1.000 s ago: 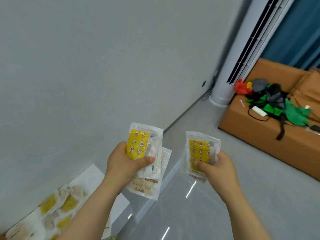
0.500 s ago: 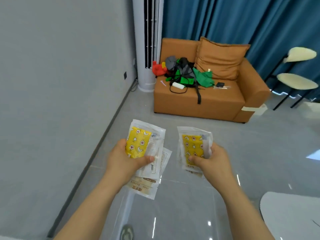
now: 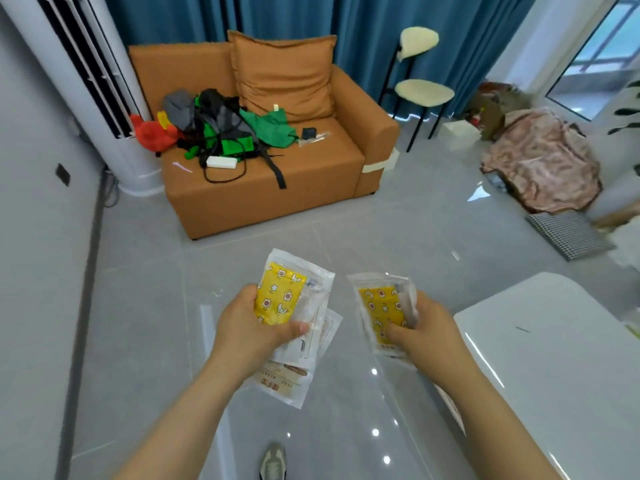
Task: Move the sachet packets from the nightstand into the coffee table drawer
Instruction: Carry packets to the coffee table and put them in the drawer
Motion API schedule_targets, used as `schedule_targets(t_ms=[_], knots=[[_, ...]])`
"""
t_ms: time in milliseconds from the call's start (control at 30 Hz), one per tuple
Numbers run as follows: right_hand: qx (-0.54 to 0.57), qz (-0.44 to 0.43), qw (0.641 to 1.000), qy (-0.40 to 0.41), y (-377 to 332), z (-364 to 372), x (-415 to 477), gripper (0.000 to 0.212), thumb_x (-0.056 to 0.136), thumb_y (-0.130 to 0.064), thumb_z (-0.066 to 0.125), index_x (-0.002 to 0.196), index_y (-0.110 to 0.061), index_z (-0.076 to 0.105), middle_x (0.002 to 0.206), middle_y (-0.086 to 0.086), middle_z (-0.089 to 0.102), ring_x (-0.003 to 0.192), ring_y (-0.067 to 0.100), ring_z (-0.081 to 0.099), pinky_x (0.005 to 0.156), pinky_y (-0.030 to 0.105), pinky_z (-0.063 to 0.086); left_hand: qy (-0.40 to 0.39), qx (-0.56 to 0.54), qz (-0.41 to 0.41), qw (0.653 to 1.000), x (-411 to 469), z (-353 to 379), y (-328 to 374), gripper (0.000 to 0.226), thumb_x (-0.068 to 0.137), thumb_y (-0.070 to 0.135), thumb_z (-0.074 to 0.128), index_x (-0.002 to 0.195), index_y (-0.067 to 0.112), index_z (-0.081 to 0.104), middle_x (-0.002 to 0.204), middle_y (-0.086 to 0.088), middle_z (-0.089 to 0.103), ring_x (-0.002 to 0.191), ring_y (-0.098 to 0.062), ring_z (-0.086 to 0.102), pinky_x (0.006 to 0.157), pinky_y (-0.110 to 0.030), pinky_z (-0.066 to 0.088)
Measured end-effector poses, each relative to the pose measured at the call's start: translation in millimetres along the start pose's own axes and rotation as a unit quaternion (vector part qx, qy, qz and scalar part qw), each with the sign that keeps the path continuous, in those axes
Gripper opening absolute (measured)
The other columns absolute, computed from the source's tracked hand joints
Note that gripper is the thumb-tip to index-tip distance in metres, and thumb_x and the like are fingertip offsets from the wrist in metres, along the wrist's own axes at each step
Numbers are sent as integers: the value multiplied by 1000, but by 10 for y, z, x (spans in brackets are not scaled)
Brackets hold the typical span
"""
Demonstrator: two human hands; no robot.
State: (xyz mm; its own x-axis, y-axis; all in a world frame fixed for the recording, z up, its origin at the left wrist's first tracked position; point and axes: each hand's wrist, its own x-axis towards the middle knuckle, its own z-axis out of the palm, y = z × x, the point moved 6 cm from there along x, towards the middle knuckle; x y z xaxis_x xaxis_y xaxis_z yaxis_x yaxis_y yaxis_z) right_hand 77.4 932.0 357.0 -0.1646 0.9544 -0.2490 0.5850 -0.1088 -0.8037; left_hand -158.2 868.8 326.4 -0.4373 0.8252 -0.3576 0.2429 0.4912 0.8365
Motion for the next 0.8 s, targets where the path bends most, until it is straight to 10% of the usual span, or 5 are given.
schedule_targets(t_ms=[367, 533, 800], knots=[[44, 132, 988, 70, 415, -349, 585, 26, 82, 3, 60, 92, -21, 59, 86, 6, 67, 72, 14, 63, 46, 10, 46, -142, 101, 60, 983, 1039, 860, 675, 48, 60, 27, 88, 94, 22, 54, 86, 8, 61, 75, -8, 57, 57, -24, 42], [28, 147, 982, 116, 566, -768, 1130, 23, 80, 0, 63, 89, -21, 62, 86, 5, 69, 82, 24, 66, 75, 40, 55, -184, 132, 94, 970, 1466, 1405, 1105, 45, 62, 24, 87, 92, 20, 55, 82, 8, 60, 70, -6, 55, 55, -22, 38], [48, 157, 977, 138, 802, -1645, 1983, 30, 79, 0, 60, 75, -29, 55, 74, -7, 63, 71, 13, 61, 56, 20, 44, -203, 181, 118, 955, 2071, 2259, 1867, 42, 63, 23, 86, 87, 20, 53, 80, 7, 59, 68, -5, 54, 53, -20, 36]])
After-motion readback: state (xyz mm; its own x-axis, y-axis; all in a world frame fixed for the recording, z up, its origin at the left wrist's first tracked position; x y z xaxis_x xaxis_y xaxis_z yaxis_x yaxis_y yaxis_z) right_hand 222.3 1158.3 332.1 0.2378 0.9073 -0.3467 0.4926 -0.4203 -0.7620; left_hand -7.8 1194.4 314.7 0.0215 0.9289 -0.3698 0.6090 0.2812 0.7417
